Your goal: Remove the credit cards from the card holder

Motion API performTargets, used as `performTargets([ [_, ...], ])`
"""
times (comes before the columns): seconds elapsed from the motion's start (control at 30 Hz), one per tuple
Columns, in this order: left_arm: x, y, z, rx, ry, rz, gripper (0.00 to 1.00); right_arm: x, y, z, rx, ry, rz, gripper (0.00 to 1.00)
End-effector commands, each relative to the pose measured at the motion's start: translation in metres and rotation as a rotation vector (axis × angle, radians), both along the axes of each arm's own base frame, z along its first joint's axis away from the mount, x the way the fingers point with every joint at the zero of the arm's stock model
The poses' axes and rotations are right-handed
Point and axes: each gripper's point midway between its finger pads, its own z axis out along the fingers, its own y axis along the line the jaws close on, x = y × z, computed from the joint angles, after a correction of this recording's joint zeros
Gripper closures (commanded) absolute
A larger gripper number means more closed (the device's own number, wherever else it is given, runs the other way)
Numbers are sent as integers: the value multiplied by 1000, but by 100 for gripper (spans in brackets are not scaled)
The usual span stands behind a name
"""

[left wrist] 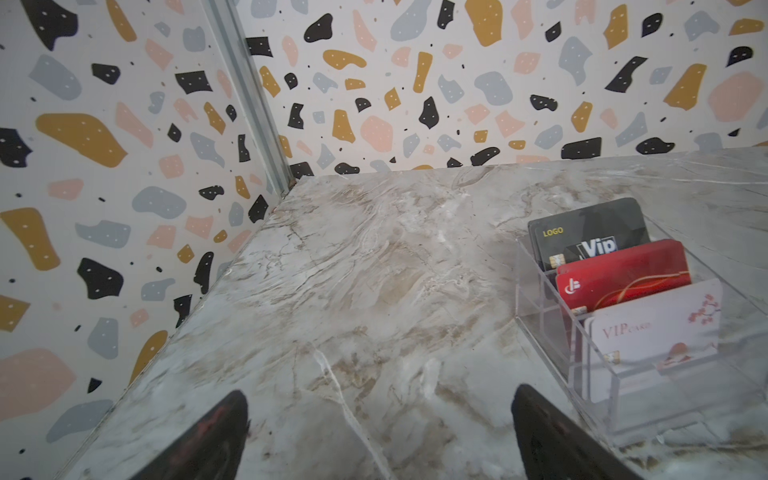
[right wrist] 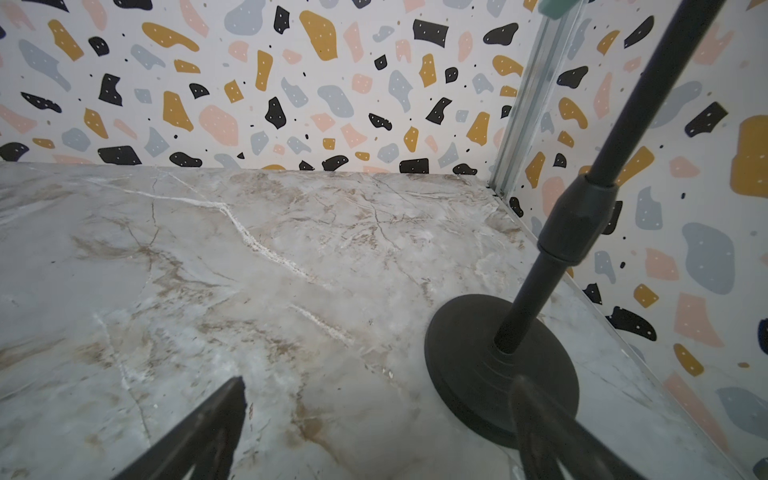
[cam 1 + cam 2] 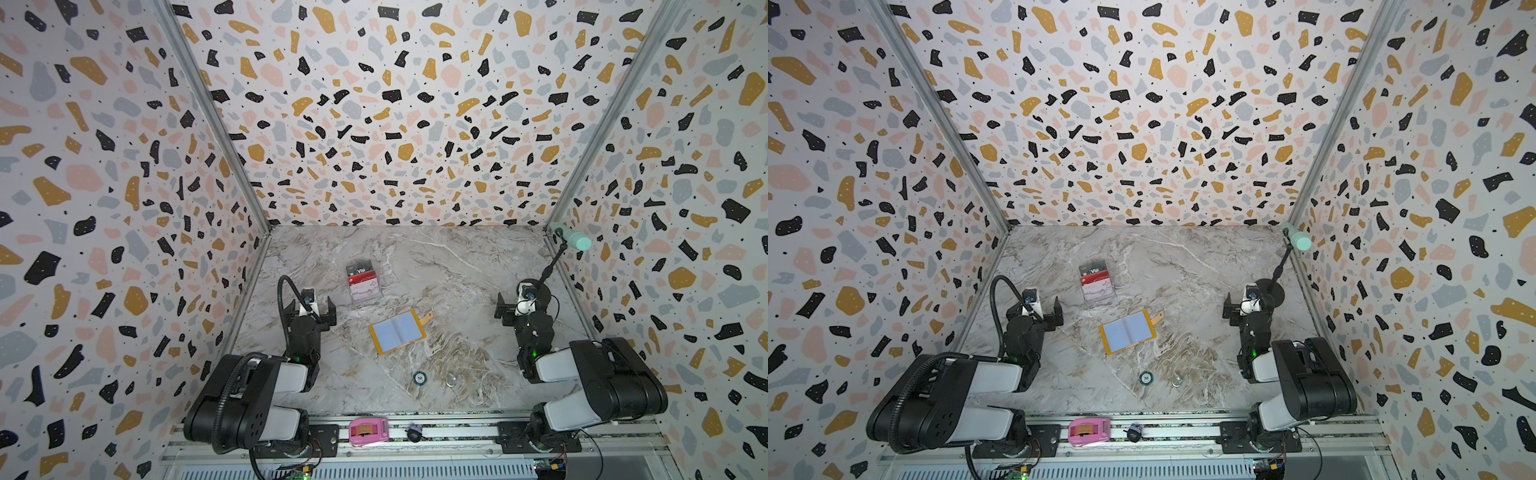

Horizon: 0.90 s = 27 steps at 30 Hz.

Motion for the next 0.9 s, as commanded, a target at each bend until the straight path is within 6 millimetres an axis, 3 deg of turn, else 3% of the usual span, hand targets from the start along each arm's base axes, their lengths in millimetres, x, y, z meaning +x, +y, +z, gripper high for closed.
performTargets([
  [0.0, 4, 13, 19, -34, -79, 70, 0, 4, 2, 2, 14, -2, 15, 1],
  [0.8, 4, 15, 19, -39, -82, 76, 0, 5, 2, 2, 9, 4, 17, 1],
  [0.87, -3, 28, 21, -61, -103, 160, 0, 4, 3, 3, 8, -1, 20, 1],
])
